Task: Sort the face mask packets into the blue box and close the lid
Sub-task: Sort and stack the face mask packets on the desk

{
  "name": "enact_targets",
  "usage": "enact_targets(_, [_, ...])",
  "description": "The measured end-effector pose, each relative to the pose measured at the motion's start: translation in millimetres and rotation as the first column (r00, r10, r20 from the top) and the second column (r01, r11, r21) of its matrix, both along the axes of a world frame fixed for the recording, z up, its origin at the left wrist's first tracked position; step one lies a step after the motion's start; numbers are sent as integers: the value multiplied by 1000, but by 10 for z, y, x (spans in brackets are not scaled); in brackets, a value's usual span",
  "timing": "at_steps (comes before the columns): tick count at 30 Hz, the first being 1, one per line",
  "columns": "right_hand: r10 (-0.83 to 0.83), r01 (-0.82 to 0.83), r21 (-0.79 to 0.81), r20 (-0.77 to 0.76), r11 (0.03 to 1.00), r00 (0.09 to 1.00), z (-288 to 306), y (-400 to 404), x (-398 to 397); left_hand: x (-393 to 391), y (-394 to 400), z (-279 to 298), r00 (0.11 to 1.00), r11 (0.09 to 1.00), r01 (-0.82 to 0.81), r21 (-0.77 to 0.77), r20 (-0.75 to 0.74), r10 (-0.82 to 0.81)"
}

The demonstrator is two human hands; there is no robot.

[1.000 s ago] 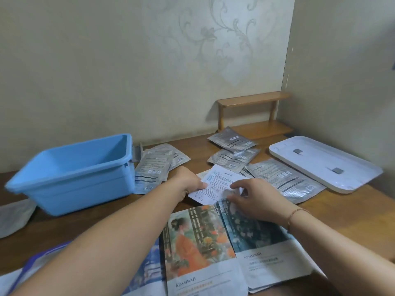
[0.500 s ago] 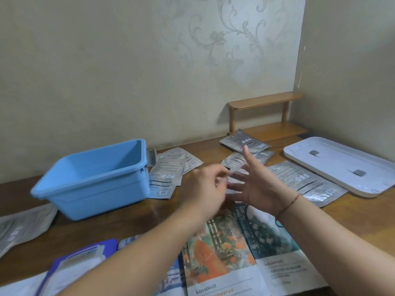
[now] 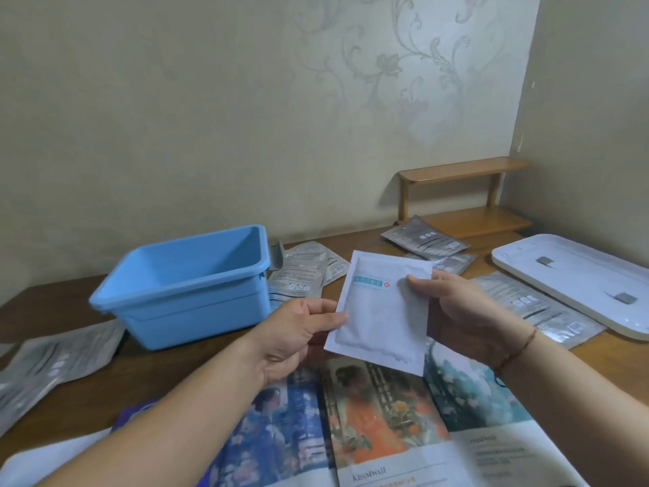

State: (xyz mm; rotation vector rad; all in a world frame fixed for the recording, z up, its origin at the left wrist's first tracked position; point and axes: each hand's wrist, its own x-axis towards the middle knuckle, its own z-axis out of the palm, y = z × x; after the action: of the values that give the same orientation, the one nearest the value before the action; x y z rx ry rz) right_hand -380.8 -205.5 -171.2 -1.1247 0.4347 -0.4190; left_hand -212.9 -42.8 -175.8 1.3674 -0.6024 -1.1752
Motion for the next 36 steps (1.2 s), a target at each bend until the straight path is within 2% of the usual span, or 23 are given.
enact_targets(3, [-21, 9, -132, -87, 991, 996, 36, 155, 186, 105, 371, 71, 998, 999, -43, -20, 38, 44])
enact_targets(6, [-11, -18, -213, -135, 977, 991, 70, 488, 496, 177, 888, 166, 966, 981, -182, -63, 173, 190])
enact_targets(9, [86, -134, -310, -164, 941, 983, 91, 986, 919, 293, 1607, 181, 881, 943, -311, -115, 336, 332])
enact_targets(12, [242, -316, -415, -221, 853, 945, 94, 1561, 1340, 413, 2417, 77, 755, 884, -466, -30, 508, 415])
enact_targets(15, [293, -410, -626, -287, 664, 912, 75, 2157, 1756, 478, 3168, -82, 673, 799, -602, -7, 534, 512])
enact_targets(18, [287, -441, -809, -349, 389, 892, 9, 2646, 2101, 498, 3679, -251, 570, 719, -695, -17, 596, 565])
enact_targets(20, [247, -459, -860, -406, 223, 880, -42, 2861, 2234, 492, 3866, -364, 513, 711, -703, 10, 699, 498])
enact_targets(22, [211, -476, -873, -448, 105, 869, -92, 2976, 2295, 451, 3955, -454, 449, 722, -689, 60, 817, 361])
enact_targets(24, [174, -481, -877, -473, 5, 864, -124, 3002, 2302, 393, 3976, -502, 383, 741, -666, 83, 891, 244])
enact_targets(26, [147, -495, -867, -499, -61, 854, -140, 2966, 2297, 357, 3976, -545, 331, 778, -625, 62, 924, 193])
enact_targets(30, [129, -467, -879, -476, -92, 870, -157, 2862, 2245, 293, 3960, -639, 297, 830, -558, 24, 939, 172])
enact_targets(33, [149, -405, -879, -449, -252, 881, -144, 2923, 2115, 274, 3931, -668, 291, 827, -561, 36, 944, 157])
enact_targets(36, [69, -517, -738, -599, -434, 797, -141, 3105, 1895, 310, 3884, -698, 230, 819, -567, 86, 972, 56])
